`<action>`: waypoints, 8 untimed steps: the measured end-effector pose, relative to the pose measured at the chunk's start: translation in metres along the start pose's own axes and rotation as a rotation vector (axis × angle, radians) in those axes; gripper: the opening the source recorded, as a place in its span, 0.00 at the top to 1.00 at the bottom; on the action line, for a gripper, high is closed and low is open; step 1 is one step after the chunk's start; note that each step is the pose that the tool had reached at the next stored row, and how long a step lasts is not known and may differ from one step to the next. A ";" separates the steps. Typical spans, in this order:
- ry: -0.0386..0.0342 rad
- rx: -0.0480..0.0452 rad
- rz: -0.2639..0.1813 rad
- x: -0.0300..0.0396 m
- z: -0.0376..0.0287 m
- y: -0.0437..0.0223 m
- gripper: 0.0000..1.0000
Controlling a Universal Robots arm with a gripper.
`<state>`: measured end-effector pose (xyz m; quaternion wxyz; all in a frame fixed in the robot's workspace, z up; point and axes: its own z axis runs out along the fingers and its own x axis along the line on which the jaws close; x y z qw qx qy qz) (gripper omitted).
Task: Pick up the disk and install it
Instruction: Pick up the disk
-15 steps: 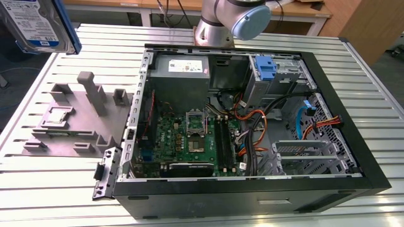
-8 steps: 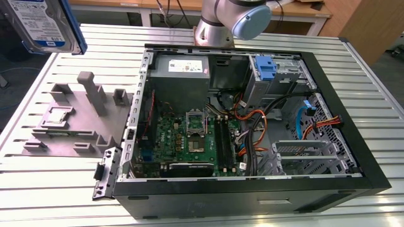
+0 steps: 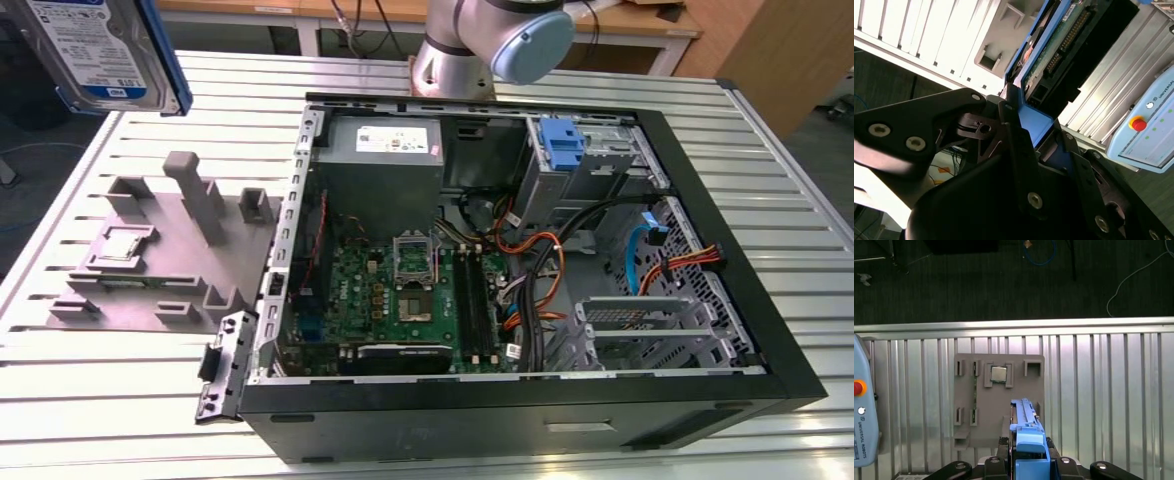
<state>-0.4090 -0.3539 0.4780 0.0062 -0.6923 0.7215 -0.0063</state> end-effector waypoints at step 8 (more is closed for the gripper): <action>0.0000 0.0000 0.000 0.0107 0.0000 -0.0006 0.64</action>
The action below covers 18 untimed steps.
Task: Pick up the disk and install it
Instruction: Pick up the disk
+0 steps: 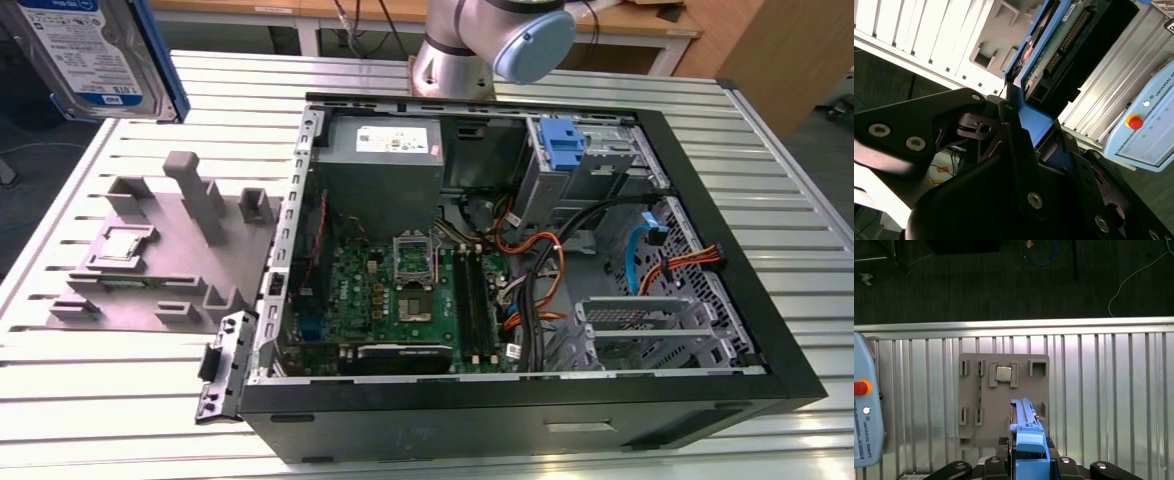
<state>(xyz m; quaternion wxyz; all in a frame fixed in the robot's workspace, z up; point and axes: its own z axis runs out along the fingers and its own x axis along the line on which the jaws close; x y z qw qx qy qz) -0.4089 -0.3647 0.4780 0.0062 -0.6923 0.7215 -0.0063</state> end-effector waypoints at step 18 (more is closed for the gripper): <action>0.0001 0.0000 0.000 -0.0006 0.0003 -0.0176 0.64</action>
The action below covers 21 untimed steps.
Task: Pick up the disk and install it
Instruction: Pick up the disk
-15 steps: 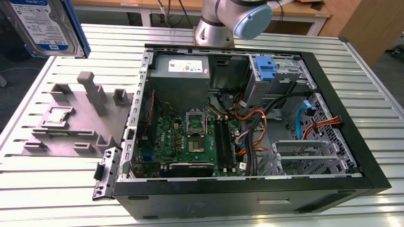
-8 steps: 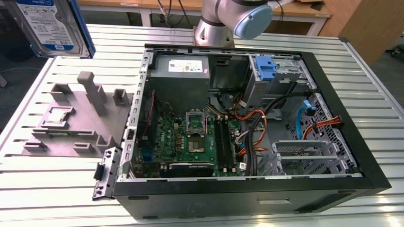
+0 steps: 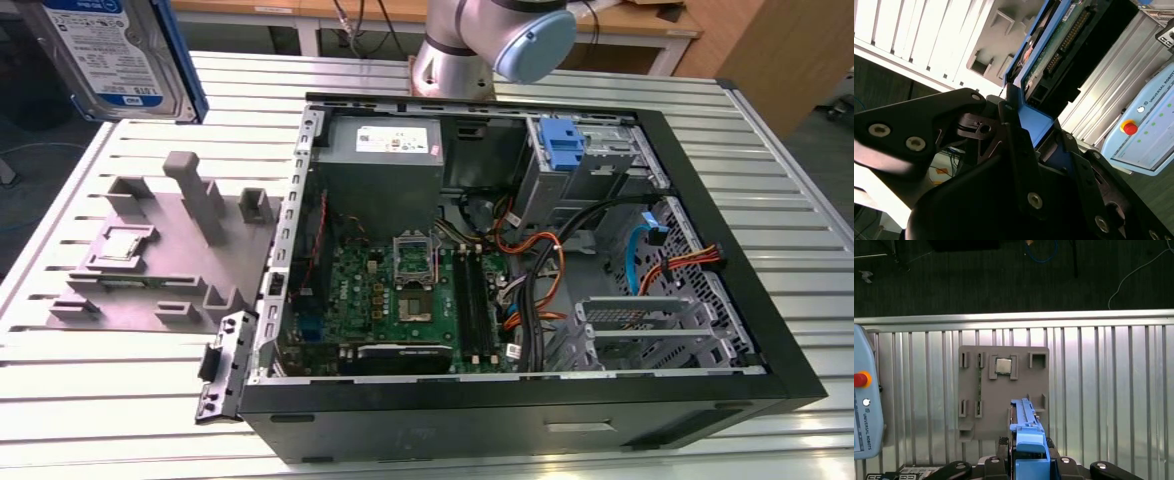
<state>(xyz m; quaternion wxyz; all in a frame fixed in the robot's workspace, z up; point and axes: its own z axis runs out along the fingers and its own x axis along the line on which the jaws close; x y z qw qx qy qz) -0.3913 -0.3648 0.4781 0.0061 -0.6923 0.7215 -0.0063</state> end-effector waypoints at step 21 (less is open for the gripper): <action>0.0000 -0.0001 0.000 0.0005 -0.0131 -0.0113 0.64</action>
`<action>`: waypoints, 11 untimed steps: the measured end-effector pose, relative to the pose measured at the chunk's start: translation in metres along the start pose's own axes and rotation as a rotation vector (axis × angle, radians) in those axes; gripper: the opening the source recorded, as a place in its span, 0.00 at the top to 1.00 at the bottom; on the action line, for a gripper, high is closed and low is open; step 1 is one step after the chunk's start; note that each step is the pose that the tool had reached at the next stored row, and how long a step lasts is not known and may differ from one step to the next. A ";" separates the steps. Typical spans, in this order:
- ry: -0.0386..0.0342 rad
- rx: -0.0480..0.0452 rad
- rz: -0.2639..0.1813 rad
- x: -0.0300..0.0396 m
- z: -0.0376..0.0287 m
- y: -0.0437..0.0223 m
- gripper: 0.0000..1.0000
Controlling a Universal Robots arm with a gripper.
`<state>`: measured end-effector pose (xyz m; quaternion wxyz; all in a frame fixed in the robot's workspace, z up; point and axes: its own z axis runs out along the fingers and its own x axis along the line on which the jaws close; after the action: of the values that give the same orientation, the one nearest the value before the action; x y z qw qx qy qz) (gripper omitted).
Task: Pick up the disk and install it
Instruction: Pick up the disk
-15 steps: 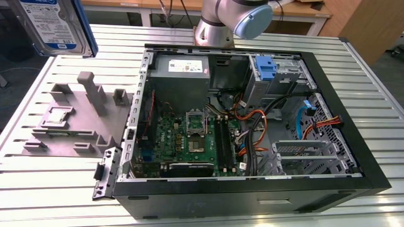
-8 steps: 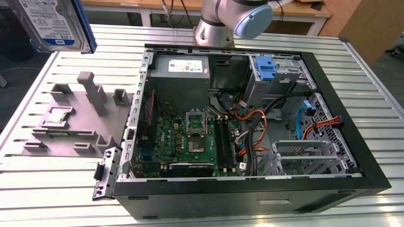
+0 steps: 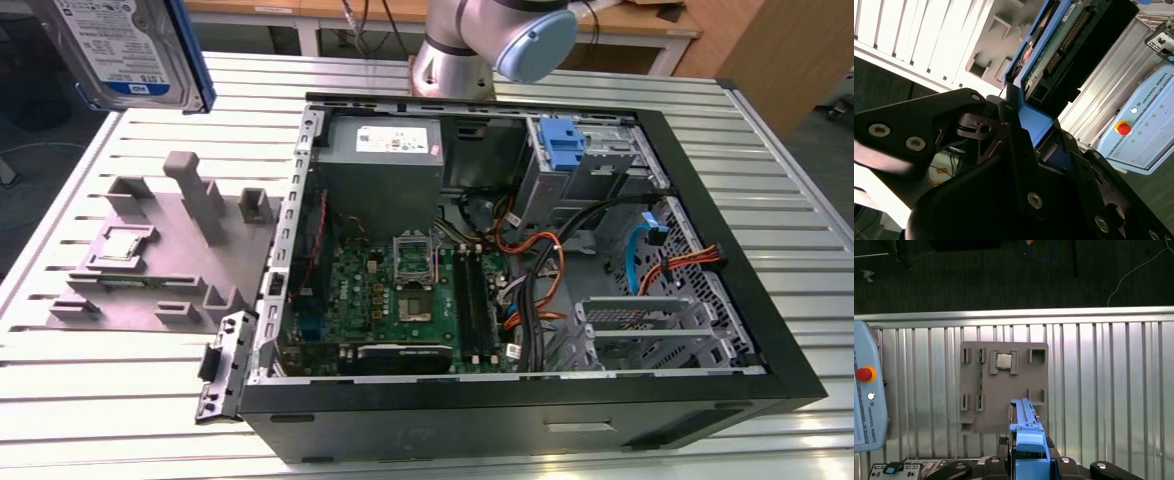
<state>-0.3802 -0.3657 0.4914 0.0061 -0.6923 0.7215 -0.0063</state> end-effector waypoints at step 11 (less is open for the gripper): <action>-0.0001 0.0002 0.000 0.0139 0.0002 -0.0062 0.64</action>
<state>-0.3747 -0.3799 0.4913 0.0062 -0.6923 0.7216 -0.0063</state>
